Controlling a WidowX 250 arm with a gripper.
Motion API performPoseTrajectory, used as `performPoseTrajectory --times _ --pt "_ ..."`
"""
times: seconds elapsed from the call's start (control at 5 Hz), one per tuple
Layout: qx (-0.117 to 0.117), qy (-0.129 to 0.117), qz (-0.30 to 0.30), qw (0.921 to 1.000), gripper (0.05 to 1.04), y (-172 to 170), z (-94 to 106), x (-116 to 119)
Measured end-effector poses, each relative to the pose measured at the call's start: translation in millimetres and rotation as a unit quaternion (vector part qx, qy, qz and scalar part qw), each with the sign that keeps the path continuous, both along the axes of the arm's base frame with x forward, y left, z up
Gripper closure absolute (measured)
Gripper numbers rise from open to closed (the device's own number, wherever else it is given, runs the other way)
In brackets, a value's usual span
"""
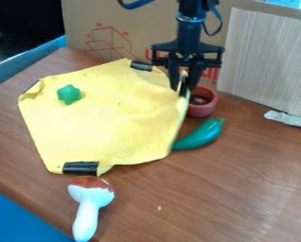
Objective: Unfold the cloth from left to right
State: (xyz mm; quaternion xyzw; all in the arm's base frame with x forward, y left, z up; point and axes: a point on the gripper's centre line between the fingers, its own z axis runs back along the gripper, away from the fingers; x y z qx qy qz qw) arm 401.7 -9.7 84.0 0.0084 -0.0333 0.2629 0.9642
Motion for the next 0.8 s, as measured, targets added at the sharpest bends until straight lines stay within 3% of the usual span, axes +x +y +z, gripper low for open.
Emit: performPoseTrajectory --times 0.2,0.4,0.6,0.8 --pt "0.001 0.005 -0.012 0.9999 0.263 -2.1 -6.4 -3.9" --pt "-0.009 -0.014 -0.024 0.9996 0.085 -5.5 11.0 -5.2" --pt "-0.039 -0.031 -0.026 0.9984 0.082 -6.4 39.7 -10.6" --pt "-0.066 -0.052 -0.014 0.9963 0.082 15.8 82.3 -17.5"
